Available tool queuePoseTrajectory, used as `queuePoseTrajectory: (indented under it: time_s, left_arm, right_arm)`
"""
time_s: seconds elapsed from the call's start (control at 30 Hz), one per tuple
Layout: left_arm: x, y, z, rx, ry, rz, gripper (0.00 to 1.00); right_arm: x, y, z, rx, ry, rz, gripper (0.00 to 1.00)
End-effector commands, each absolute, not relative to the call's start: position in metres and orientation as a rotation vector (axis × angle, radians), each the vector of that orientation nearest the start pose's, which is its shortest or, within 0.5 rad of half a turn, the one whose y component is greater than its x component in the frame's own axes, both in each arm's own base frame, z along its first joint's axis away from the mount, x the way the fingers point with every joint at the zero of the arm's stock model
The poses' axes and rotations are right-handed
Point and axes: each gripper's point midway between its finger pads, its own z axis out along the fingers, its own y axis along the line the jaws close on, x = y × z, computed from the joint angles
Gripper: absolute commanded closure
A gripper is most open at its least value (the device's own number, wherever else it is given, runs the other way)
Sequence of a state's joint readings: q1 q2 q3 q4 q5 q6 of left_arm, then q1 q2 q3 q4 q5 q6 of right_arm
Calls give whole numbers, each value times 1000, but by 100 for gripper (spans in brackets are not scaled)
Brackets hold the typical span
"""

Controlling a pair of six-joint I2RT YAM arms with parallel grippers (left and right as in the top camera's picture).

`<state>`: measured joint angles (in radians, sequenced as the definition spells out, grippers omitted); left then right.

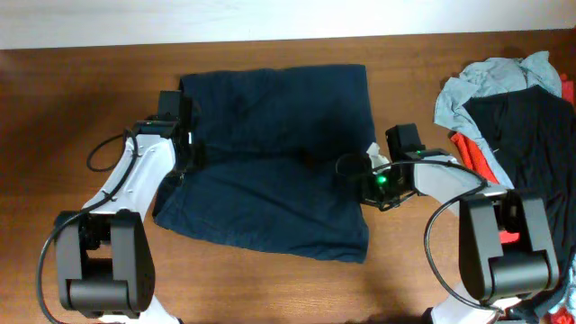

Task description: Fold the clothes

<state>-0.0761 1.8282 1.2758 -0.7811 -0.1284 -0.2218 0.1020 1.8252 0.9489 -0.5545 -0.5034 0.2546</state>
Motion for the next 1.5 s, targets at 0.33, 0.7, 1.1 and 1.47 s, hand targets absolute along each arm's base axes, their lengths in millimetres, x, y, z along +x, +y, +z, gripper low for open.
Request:
queuePoseTrajectory:
  time_s: [0.33, 0.7, 1.1, 1.47]
  left_arm:
    - [398, -13, 71, -242, 2813, 64, 99]
    - [397, 25, 117, -349, 2684, 146, 100]
    - [395, 48, 85, -432, 2757, 175, 98]
    - [393, 44, 54, -432, 2838, 150, 77]
  right_arm:
    - [295, 78, -45, 274, 3136, 380, 96]
    - [271, 44, -62, 462, 3227, 47, 96]
    - [263, 38, -61, 505, 3251, -13, 96]
    - [269, 49, -61, 436, 3248, 100, 84]
